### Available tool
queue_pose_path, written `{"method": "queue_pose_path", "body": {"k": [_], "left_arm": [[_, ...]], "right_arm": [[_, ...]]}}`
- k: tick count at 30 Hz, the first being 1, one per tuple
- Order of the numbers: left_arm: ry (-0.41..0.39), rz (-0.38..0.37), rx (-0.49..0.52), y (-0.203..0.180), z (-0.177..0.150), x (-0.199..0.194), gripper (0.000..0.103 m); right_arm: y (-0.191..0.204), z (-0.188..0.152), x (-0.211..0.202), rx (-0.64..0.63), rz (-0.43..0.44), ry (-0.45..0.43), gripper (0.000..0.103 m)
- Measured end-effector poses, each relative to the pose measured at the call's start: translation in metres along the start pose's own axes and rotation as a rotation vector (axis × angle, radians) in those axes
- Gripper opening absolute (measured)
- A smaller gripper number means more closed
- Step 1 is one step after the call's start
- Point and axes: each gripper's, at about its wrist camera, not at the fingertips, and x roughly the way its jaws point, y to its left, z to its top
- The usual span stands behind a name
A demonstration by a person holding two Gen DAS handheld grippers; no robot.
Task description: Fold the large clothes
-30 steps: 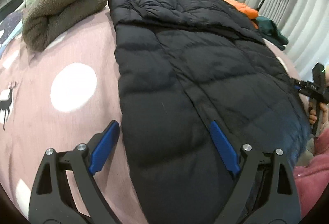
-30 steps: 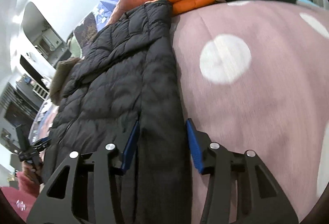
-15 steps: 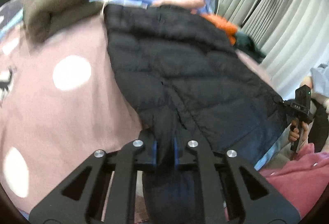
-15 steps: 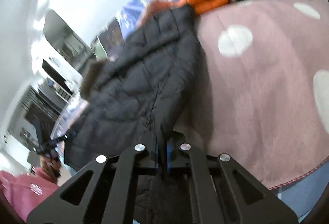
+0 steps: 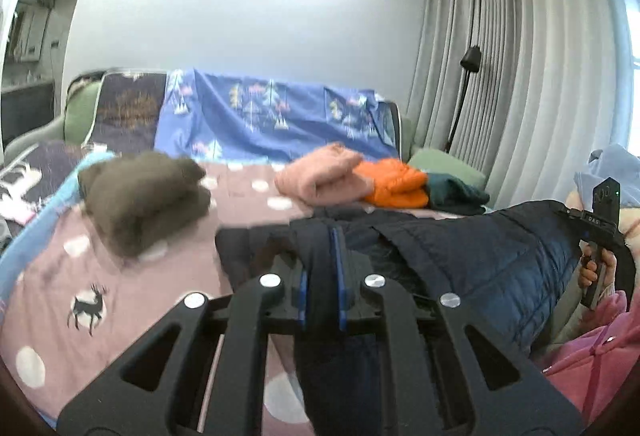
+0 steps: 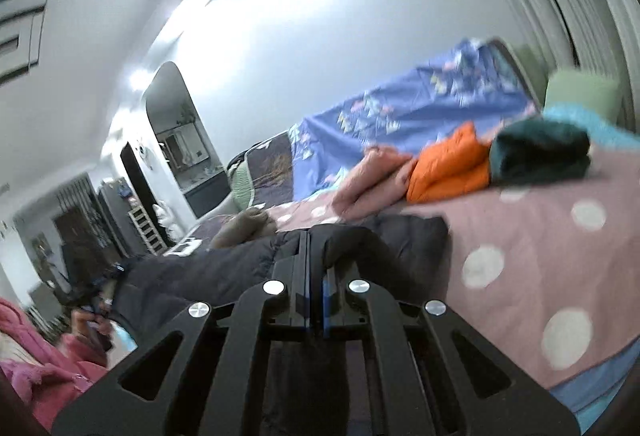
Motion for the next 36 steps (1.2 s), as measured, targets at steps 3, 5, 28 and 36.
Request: {"method": "queue_pose_path", "body": {"k": [3, 5, 28, 36], "left_arm": [[0.027, 0.016, -0.009, 0.006, -0.002, 0.015, 0.011], [0.072, 0.047, -0.026, 0.012, -0.007, 0.033, 0.012], [0.381, 0.155, -0.137, 0.078, -0.071, 0.195, 0.023], [0.313, 0.079, -0.166, 0.068, -0.058, 0.157, 0.08]], "right_arm": [[-0.013, -0.003, 0.014, 0.045, -0.012, 0.02, 0.004], [-0.023, -0.007, 0.032, 0.068, -0.03, 0.042, 0.004], [-0.094, -0.055, 0.17, 0.193, -0.268, 0.276, 0.011], [-0.078, -0.048, 0.13, 0.157, -0.26, 0.263, 0.039]]}}
